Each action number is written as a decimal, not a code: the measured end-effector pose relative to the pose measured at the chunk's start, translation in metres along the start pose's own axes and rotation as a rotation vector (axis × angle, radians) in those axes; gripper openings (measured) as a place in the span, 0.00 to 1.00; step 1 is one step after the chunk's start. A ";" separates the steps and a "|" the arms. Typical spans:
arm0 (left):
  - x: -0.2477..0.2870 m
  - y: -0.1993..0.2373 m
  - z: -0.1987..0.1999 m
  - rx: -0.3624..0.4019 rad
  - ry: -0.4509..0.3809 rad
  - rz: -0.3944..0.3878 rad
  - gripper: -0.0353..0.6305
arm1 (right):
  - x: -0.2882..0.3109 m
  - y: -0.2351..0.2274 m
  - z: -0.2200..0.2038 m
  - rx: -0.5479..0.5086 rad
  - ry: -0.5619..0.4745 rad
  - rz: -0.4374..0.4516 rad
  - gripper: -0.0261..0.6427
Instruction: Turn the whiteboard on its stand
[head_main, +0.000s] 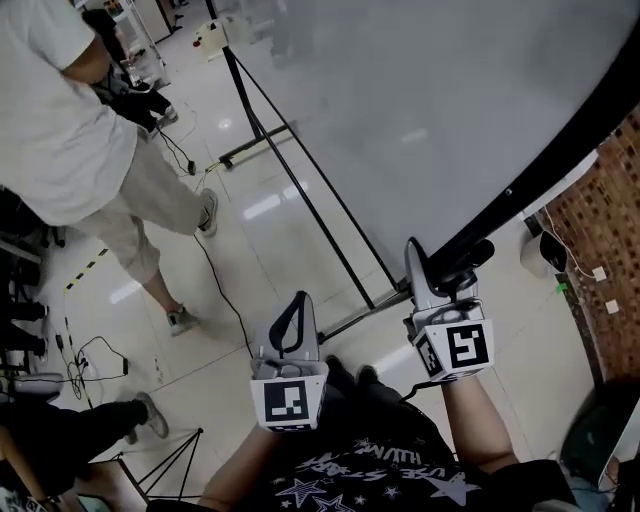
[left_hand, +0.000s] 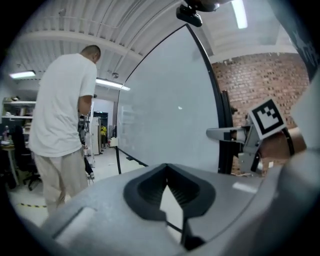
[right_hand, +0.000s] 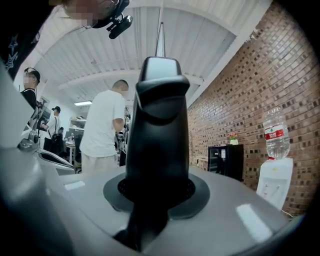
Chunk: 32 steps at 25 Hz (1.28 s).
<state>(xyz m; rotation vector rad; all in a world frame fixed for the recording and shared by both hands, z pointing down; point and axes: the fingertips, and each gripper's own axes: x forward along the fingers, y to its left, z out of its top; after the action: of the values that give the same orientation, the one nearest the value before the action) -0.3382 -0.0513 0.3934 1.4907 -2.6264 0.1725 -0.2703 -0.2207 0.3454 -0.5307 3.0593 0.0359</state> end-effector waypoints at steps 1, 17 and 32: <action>-0.003 -0.002 0.001 0.002 -0.005 0.002 0.06 | -0.004 0.000 -0.001 0.001 0.000 -0.004 0.20; -0.090 -0.005 0.015 0.005 -0.024 0.177 0.06 | -0.056 0.008 -0.003 0.009 -0.006 -0.026 0.20; -0.077 -0.080 0.041 0.047 -0.098 -0.173 0.06 | -0.077 0.012 -0.002 0.011 0.000 -0.007 0.20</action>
<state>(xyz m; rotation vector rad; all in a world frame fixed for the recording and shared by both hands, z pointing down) -0.2316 -0.0329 0.3442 1.7763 -2.5655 0.1497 -0.2015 -0.1838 0.3507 -0.5412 3.0555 0.0188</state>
